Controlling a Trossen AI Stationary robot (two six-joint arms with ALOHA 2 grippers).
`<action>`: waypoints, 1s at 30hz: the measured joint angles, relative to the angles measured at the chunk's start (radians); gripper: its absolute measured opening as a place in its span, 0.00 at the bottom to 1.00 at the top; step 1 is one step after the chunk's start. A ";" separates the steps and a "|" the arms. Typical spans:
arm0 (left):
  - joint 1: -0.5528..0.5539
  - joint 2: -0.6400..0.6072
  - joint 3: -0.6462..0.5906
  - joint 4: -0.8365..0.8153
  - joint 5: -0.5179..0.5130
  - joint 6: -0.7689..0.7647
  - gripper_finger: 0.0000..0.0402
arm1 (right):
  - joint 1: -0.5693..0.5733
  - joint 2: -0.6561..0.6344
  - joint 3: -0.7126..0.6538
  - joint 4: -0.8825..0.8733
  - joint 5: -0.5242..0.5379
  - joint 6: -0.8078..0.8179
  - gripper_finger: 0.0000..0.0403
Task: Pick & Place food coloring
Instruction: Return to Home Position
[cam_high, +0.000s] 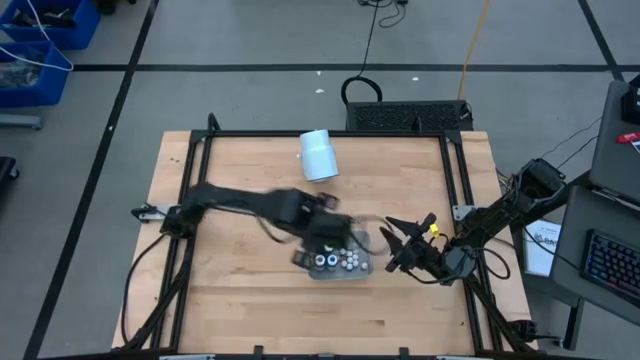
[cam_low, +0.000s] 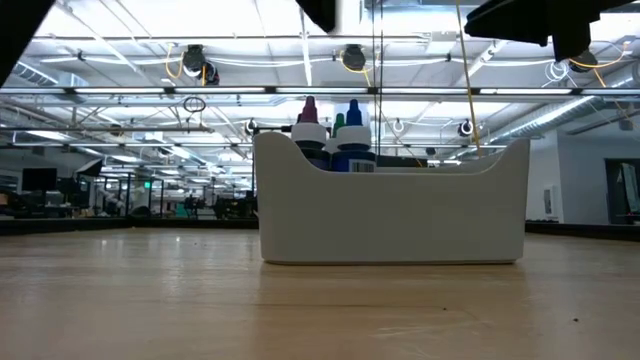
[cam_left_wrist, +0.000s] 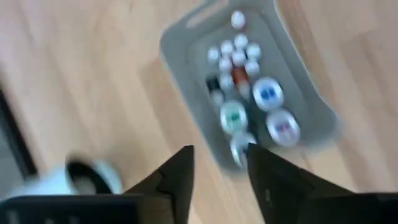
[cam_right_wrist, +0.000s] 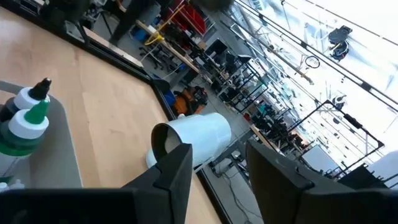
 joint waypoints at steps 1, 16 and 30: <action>-0.002 -0.043 -0.003 -0.035 0.004 -0.038 0.35 | 0.002 0.000 0.000 0.000 0.001 0.003 0.34; -0.131 -1.005 -0.933 0.595 -0.138 -0.211 0.01 | 0.049 -0.137 -0.090 -0.005 -0.240 0.176 0.03; -0.040 -1.539 -1.970 1.539 0.007 -0.123 0.01 | -0.242 -0.809 -0.374 -0.499 -0.839 0.767 0.00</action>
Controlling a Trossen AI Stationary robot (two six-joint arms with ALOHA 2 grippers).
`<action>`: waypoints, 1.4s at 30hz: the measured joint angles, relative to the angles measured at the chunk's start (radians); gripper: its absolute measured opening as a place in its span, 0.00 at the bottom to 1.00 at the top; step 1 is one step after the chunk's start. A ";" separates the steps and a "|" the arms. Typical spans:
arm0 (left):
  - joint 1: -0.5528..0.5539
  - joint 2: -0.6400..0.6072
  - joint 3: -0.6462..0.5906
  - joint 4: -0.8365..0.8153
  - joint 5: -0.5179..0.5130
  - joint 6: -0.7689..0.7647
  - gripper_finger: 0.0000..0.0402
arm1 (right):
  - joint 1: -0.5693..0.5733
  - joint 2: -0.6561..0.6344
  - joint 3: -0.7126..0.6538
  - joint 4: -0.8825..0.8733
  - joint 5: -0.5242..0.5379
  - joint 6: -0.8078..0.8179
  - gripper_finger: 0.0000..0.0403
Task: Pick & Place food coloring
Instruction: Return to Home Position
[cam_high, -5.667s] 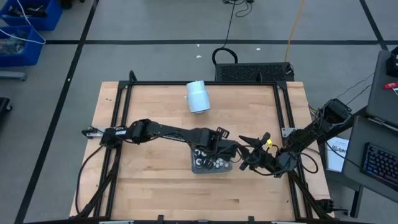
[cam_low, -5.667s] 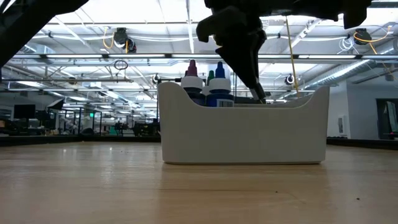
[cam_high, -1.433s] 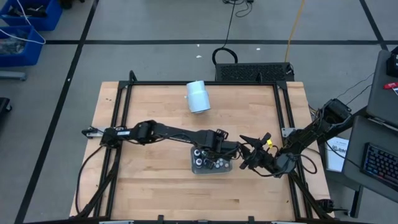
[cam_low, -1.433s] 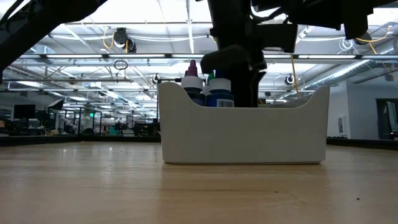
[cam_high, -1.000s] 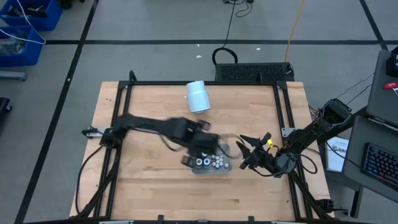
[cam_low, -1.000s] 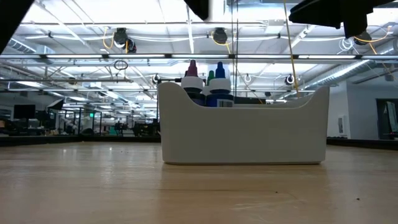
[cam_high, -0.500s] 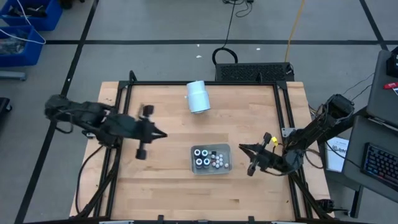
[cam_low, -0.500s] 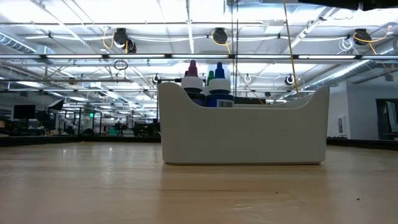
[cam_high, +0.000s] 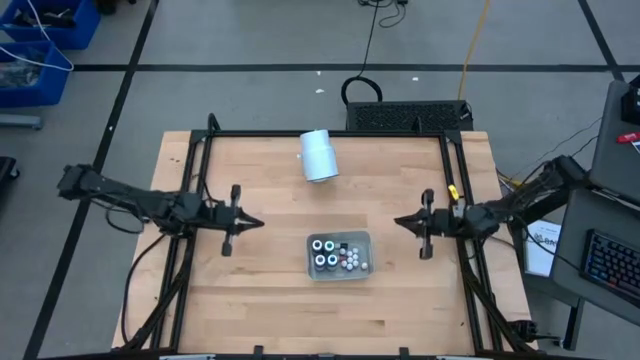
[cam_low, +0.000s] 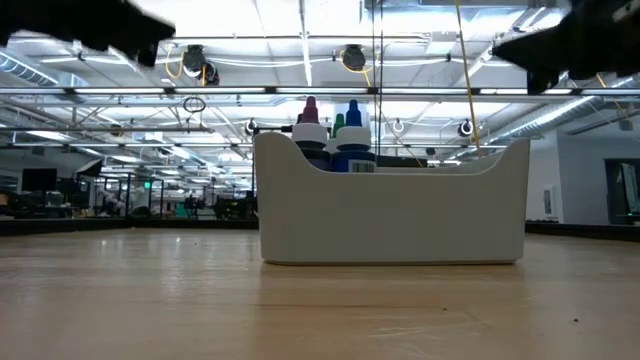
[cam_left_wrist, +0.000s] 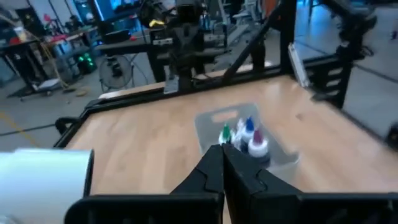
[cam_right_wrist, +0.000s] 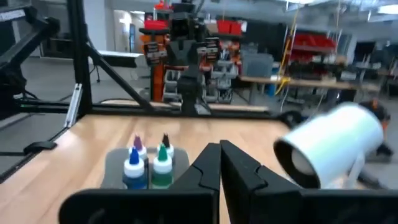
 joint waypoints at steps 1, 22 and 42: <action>0.004 0.002 -0.041 0.047 -0.005 0.013 0.01 | -0.027 -0.027 -0.014 -0.023 -0.022 0.025 0.00; 0.170 -0.279 -0.373 0.239 0.035 0.056 0.01 | -0.381 -0.197 -0.158 -0.067 -0.343 0.145 0.00; 0.007 -0.490 -0.240 -0.089 -0.079 0.109 0.00 | -0.327 -0.534 -0.161 -0.357 -0.349 0.115 0.00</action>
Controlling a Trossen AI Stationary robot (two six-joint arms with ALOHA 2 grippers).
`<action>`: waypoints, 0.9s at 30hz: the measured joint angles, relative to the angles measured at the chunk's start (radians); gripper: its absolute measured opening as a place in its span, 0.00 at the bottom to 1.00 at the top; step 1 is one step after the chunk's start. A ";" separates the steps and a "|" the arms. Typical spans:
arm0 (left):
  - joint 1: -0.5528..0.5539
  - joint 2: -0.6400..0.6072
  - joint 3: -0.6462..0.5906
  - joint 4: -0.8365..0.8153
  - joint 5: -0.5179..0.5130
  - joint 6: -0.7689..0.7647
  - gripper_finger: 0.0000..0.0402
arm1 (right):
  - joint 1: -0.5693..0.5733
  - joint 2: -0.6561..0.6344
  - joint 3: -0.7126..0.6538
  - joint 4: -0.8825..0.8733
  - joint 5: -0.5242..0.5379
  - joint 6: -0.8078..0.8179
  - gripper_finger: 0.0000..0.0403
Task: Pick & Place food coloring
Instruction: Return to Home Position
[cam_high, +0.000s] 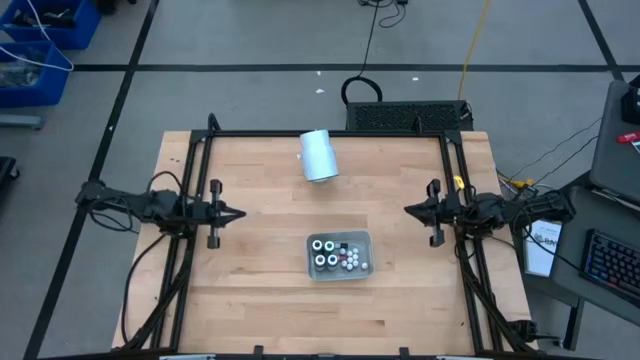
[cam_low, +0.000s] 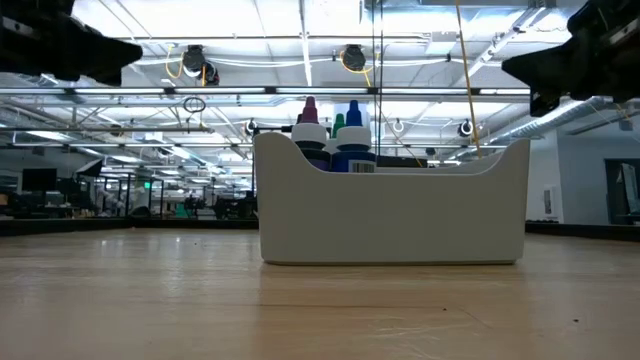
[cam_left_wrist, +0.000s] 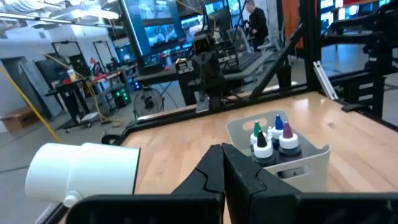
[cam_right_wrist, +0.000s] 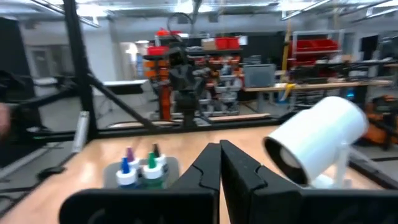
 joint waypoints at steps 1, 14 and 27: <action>-0.005 -0.017 -0.013 0.002 -0.001 0.000 0.00 | 0.007 -0.018 0.000 -0.017 -0.012 0.008 0.00; 0.014 -0.096 -0.130 0.033 0.075 0.054 0.00 | 0.043 -0.024 0.000 -0.070 -0.069 0.036 0.00; 0.079 -0.066 -0.130 0.022 0.111 -0.034 0.01 | 0.043 -0.025 0.000 -0.051 -0.070 0.015 0.00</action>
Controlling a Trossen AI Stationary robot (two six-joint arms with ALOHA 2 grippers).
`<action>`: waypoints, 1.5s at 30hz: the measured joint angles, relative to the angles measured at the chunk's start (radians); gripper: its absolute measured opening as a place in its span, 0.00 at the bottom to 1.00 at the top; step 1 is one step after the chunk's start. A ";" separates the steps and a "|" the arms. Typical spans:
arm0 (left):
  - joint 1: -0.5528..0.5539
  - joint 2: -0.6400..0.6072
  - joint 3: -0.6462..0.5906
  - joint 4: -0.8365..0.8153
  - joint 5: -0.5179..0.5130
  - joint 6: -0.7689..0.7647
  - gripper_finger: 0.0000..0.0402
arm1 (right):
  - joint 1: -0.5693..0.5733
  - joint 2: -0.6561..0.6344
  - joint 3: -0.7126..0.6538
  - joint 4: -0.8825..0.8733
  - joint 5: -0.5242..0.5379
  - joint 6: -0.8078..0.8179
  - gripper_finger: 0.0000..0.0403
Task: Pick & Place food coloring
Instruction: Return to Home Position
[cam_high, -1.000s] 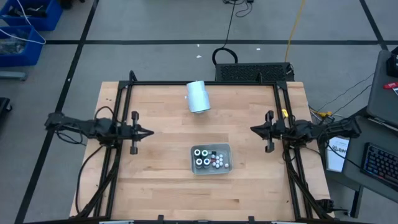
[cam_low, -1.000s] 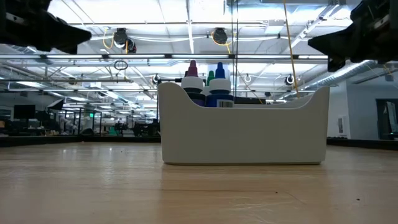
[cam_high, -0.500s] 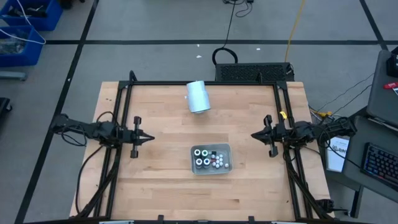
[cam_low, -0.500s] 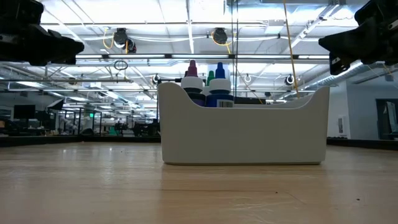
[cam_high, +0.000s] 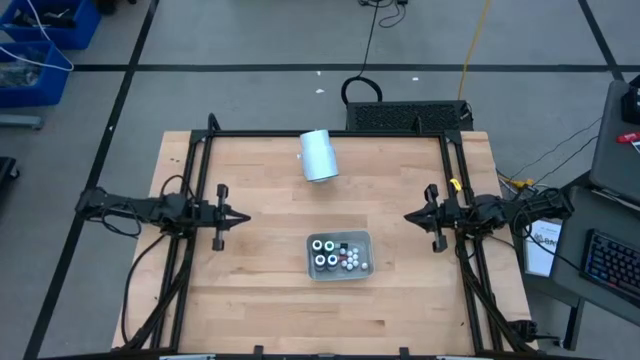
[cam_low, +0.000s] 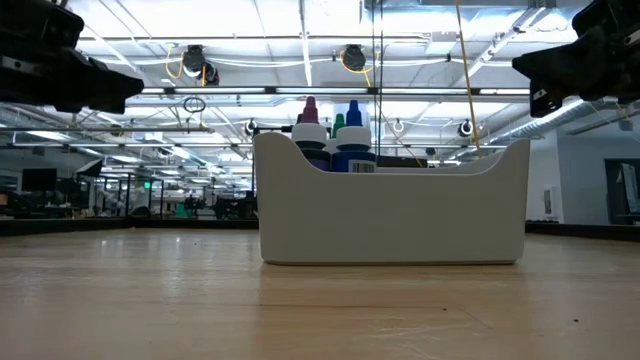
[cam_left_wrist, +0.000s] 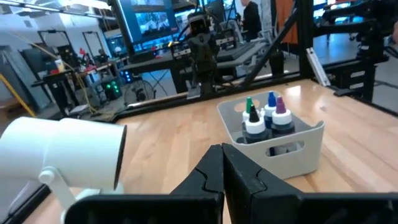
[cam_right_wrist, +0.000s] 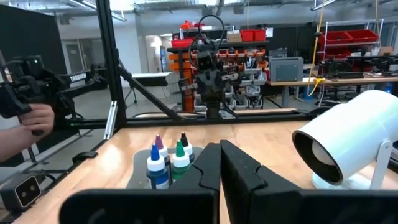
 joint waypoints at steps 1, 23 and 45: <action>0.001 0.005 0.000 0.000 -0.002 0.003 0.01 | 0.000 0.000 0.000 -0.001 0.000 -0.001 0.00; 0.003 0.011 -0.004 0.069 -0.008 -0.001 0.01 | 0.000 0.000 0.000 -0.016 0.000 -0.027 0.00; 0.003 0.011 -0.003 0.071 -0.007 -0.003 0.01 | 0.000 0.000 0.000 -0.016 -0.001 -0.026 0.00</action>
